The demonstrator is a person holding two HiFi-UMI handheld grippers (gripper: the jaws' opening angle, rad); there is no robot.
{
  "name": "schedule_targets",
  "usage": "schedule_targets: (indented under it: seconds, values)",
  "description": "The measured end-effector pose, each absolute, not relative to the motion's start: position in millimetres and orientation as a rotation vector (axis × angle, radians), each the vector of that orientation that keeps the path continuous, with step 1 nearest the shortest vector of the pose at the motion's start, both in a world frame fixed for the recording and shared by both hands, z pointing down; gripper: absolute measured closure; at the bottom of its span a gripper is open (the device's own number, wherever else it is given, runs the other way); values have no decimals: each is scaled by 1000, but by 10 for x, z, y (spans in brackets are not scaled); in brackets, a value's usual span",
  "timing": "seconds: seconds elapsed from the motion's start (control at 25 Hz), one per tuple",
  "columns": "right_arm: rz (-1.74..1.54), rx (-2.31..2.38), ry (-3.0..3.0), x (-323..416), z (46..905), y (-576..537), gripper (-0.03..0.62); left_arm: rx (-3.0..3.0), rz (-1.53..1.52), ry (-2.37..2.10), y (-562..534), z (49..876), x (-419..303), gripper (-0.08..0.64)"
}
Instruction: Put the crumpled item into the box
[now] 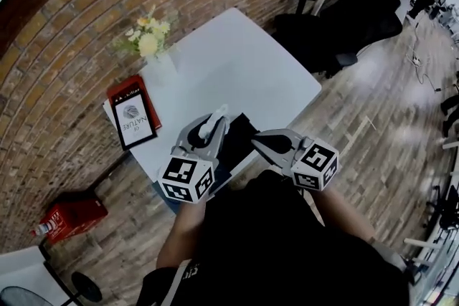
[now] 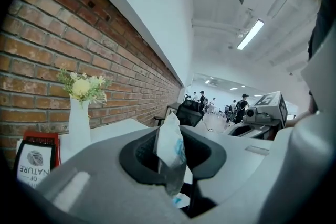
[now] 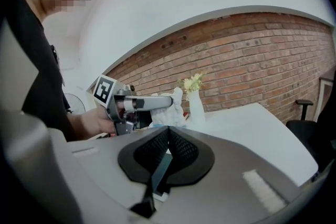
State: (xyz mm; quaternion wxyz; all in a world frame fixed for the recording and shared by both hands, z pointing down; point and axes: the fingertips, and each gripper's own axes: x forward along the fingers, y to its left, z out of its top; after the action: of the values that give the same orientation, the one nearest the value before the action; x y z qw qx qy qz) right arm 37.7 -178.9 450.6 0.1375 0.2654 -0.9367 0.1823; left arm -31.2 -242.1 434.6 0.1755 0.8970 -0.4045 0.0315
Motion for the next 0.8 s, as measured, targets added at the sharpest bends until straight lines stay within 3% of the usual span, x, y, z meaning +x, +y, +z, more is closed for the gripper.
schedule_targets:
  seconds: [0.36, 0.8]
  values:
    - [608, 726, -2747, 274, 4522, -2003, 591, 2453, 123, -1230, -2446, 4513, -573, 486]
    - [825, 812, -2703, 1034, 4950, -2001, 591, 2267, 347, -1123, -2360, 5517, -97, 485]
